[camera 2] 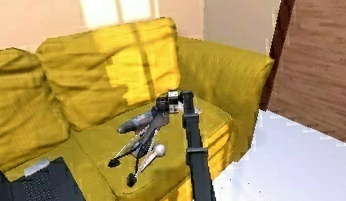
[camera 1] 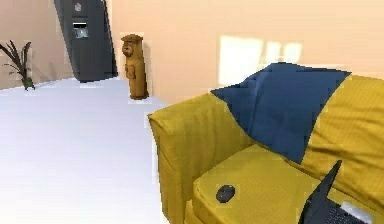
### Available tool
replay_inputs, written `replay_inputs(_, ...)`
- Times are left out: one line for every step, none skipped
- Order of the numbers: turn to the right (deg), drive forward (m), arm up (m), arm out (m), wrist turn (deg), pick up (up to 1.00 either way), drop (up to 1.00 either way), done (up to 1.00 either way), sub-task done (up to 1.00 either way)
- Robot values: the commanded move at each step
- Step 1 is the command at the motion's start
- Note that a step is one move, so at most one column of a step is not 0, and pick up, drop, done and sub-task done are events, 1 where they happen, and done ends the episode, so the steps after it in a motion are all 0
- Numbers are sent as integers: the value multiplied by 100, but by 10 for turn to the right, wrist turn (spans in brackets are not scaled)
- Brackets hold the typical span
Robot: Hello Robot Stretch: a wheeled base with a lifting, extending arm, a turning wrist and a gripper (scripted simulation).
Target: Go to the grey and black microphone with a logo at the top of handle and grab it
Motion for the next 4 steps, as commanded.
replay_inputs(0, 0, 0, 0, 450, 0, 0, 0, 0)
replay_inputs(0, 0, 0, 0, 390, 0, 0, 0, 0)
replay_inputs(0, 0, -30, 0, 0, 0, 0, 0, 0)
replay_inputs(0, 0, 0, 0, 0, 100, 0, 0, 0)
